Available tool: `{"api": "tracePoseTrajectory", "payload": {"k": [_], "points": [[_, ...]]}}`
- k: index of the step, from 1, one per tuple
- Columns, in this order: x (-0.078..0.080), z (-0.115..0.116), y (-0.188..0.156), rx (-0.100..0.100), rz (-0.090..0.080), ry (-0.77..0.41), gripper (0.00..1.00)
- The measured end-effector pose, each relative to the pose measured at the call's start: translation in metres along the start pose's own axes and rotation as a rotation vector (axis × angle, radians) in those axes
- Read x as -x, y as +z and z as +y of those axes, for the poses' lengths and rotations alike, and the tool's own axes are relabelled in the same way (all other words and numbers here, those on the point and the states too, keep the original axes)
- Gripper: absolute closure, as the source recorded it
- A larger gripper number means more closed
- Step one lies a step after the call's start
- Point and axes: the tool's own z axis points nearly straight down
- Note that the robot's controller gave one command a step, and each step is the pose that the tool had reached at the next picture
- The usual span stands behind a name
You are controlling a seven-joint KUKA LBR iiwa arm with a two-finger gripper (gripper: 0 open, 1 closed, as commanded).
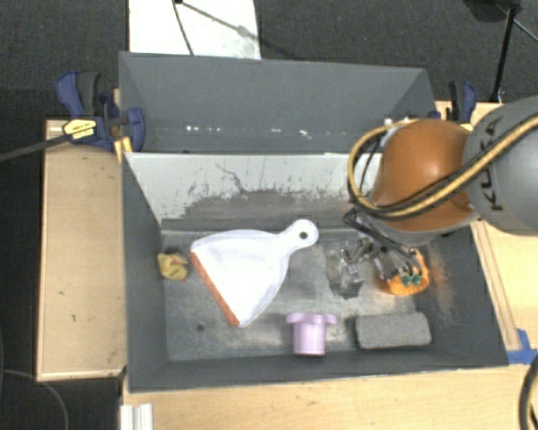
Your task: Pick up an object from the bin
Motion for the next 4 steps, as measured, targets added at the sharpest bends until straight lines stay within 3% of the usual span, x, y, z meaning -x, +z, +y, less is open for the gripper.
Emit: {"api": "tracePoseTrajectory", "payload": {"k": [1,2,3,4], "points": [[-0.028,-0.001,-0.013,-0.004,-0.002,0.082,1.00],[-0.019,0.027,-0.013,0.000,-0.004,0.109,1.00],[-0.034,0.026,-0.029,0.001,-0.002,-0.171,1.00],[-0.042,0.007,-0.031,0.000,-0.004,-0.112,1.00]]}}
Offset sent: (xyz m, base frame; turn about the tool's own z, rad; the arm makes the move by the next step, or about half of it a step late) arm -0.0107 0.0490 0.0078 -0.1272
